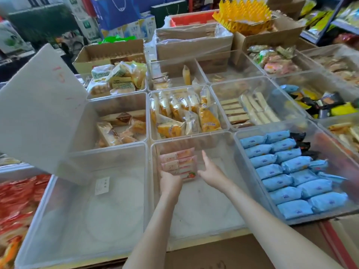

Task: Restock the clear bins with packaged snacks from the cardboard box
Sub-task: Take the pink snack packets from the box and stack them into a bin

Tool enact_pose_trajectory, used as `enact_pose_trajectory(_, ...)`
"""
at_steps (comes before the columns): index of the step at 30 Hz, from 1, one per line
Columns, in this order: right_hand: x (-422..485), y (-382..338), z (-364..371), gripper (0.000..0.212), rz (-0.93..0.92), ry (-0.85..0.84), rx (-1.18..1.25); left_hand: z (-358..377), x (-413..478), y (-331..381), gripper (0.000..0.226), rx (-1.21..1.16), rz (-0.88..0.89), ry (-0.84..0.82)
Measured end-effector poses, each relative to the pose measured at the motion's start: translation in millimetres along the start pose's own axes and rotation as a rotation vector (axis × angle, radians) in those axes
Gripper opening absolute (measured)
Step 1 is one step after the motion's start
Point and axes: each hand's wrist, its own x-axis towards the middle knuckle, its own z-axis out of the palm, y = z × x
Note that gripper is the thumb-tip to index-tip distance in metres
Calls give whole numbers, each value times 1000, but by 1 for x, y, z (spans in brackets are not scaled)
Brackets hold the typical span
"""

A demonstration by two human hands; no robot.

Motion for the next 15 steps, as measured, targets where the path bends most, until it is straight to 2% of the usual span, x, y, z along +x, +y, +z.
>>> enact_pose_trajectory(2, -23, -6, -20, 64, -108, 55, -31, 18, -20, 8, 75, 96, 95, 67)
enact_pose_trajectory(6, -85, -16, -81, 42, -317, 144, -52, 67, -88, 36, 60, 225, 353, -14)
enact_pose_trajectory(8, -125, 0, -123, 34, -339, 218, -57, 98, -137, 54, 55, 267, 498, -61)
enact_pose_trajectory(12, -204, 57, -200, 20, -304, 340, -45, 164, -236, 75, 19, 298, 738, -136)
enact_pose_trajectory(15, -253, 110, -237, 15, -308, 394, -30, 209, -299, 67, 12, 338, 844, -106)
